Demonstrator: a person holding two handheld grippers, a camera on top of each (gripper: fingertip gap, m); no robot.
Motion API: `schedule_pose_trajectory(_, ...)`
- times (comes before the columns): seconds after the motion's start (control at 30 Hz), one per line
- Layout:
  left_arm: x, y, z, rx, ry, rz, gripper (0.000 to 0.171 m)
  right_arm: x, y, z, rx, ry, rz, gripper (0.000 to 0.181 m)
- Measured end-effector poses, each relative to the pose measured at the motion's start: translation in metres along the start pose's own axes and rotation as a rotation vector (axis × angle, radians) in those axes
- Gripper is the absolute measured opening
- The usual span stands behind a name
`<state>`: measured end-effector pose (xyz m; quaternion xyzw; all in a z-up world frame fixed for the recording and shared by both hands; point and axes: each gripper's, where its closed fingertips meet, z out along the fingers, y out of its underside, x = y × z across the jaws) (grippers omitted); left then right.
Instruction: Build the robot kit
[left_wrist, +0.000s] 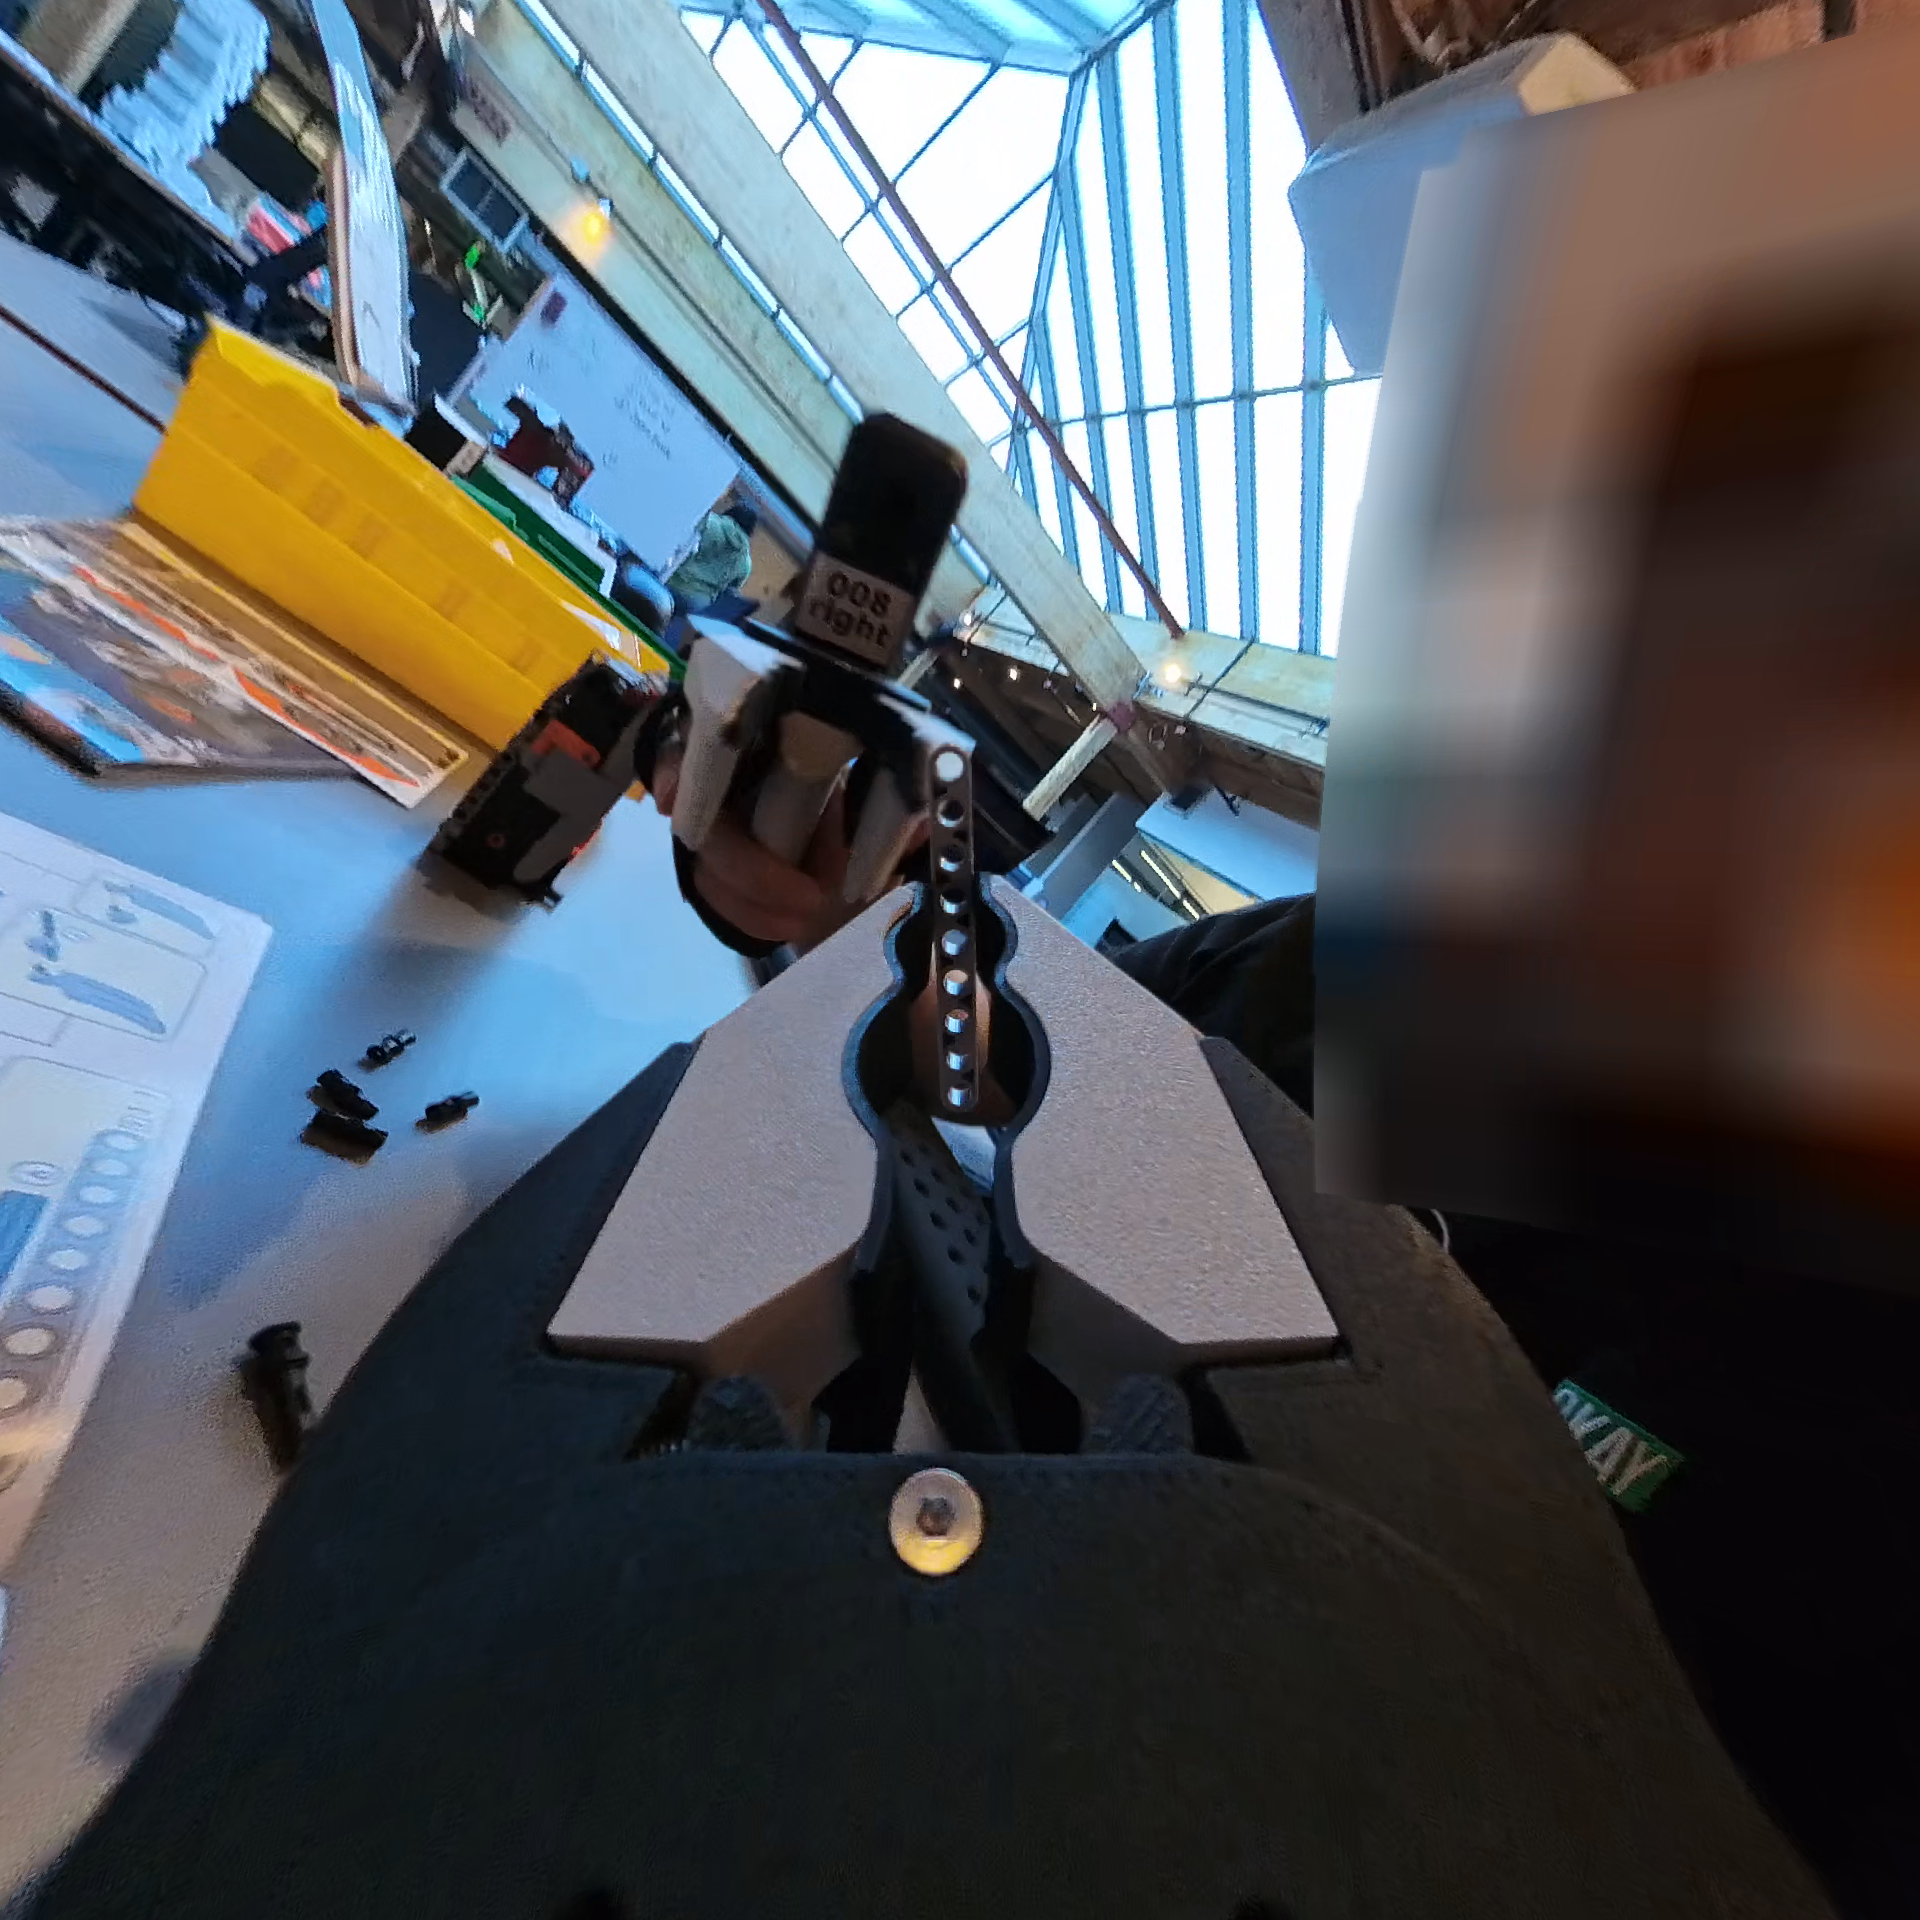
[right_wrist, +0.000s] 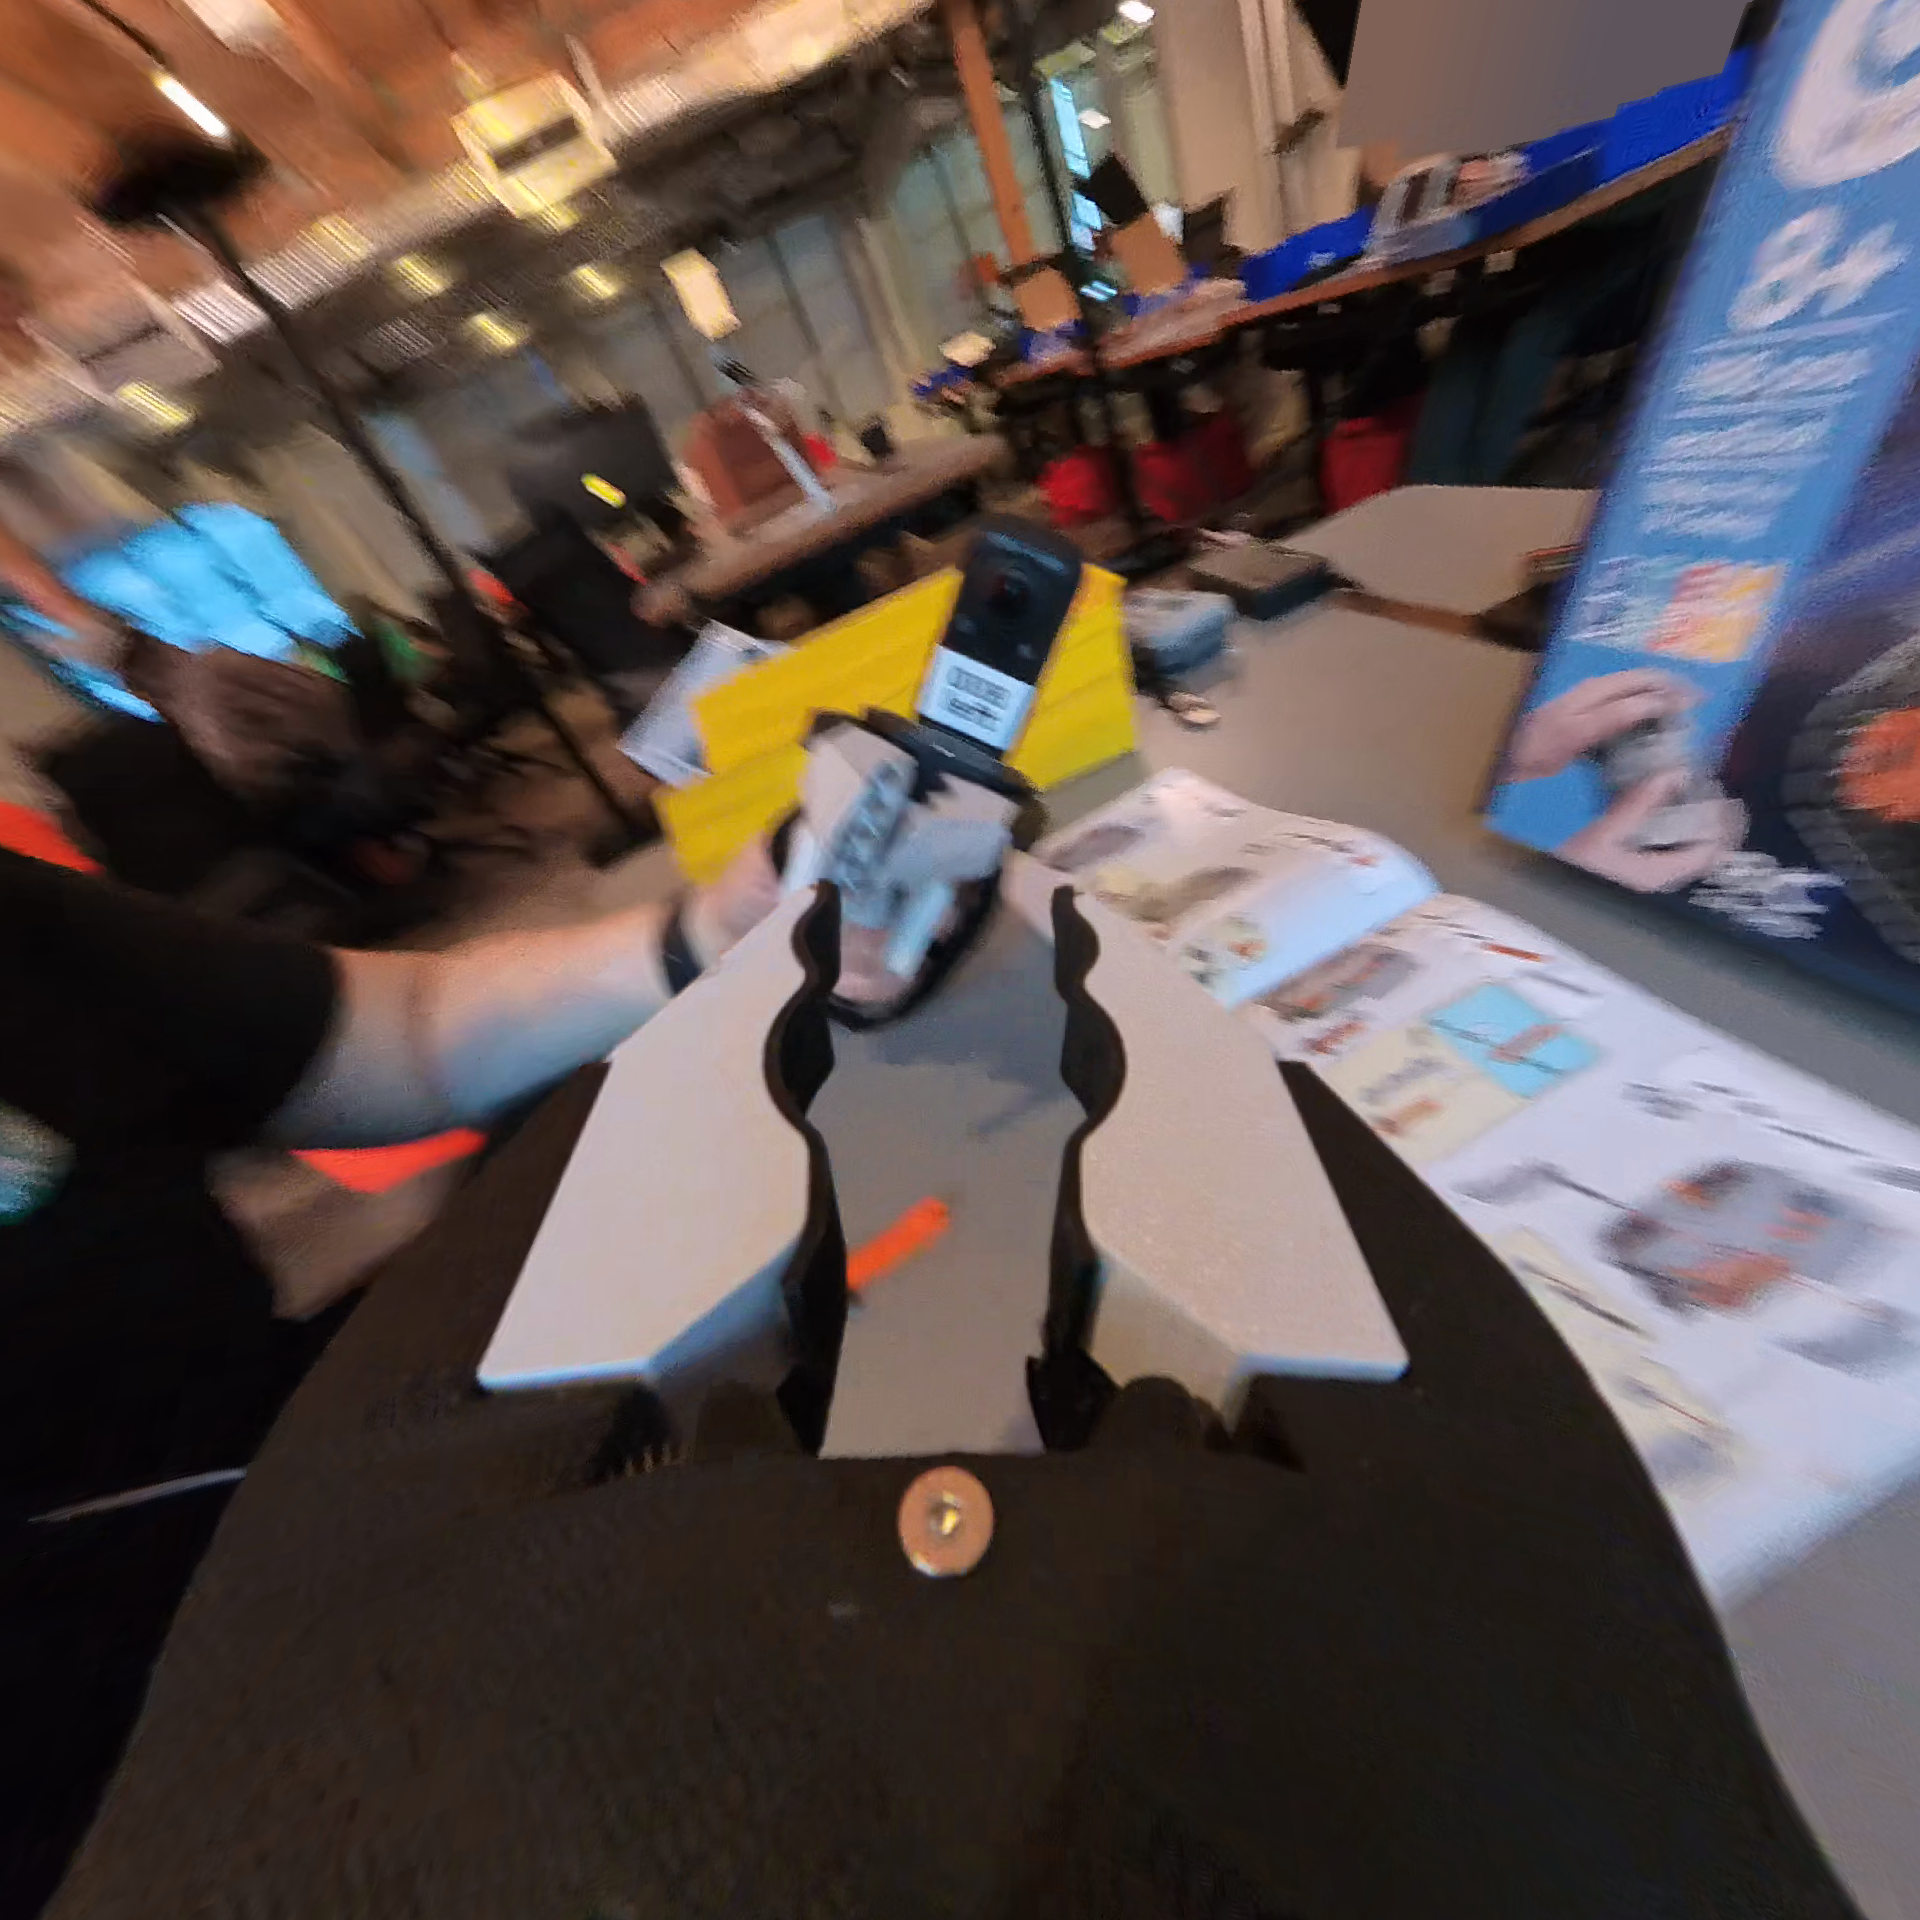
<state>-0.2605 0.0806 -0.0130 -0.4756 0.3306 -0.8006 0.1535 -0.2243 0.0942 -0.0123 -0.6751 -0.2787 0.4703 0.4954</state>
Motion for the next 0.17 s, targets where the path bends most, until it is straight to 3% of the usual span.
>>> schedule_pose_trajectory(0.1, 0.006, -0.014, -0.014, 0.068, 0.027, 0.028, 0.003, 0.033, 0.018, -0.017, -0.190, 0.284, -0.230, 0.016)
schedule_pose_trajectory(0.17, 0.009, -0.020, -0.019, 0.107, 0.040, 0.043, 0.003, 0.057, 0.043, -0.032, -0.420, 0.459, -0.355, 0.010)
